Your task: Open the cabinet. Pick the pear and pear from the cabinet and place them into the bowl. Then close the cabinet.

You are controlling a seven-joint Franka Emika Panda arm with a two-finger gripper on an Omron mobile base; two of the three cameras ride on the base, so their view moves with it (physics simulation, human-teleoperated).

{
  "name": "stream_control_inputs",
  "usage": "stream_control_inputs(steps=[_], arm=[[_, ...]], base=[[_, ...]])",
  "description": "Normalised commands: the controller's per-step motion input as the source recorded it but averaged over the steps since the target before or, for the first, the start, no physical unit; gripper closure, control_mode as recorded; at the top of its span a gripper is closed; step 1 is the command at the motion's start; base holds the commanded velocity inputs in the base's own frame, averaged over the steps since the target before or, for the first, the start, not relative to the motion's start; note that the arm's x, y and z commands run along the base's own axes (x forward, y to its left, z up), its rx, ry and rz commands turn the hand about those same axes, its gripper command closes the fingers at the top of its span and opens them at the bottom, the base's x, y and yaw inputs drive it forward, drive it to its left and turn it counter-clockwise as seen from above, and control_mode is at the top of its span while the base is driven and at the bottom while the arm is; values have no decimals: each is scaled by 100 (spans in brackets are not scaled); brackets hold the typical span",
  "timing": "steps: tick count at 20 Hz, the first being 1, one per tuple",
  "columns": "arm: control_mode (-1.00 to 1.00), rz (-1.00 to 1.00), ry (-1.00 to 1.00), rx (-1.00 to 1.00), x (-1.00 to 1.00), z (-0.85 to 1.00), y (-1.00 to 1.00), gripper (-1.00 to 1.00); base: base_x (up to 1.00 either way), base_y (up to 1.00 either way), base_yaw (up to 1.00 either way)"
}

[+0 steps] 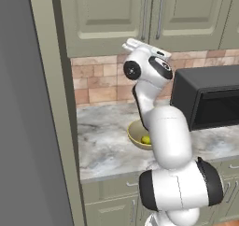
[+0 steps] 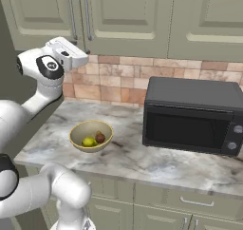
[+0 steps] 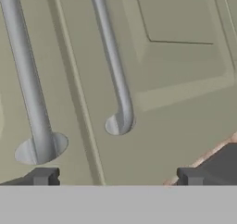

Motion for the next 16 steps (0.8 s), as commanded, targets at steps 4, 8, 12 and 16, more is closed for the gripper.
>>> stream_control_inputs(steps=[4, 8, 12, 16], arm=[[-100, -11, 0, 5, 95, 2, -59, -100], [-100, -1, 2, 3, 100, -21, -27, -100], [-100, 0, 9, 2, 100, -56, -29, -100], [-100, 1, 10, 3, 100, -42, -26, -100]], base=[[0, 0, 0], [0, 0, 0], [0, 0, 0], [0, 0, 0]])
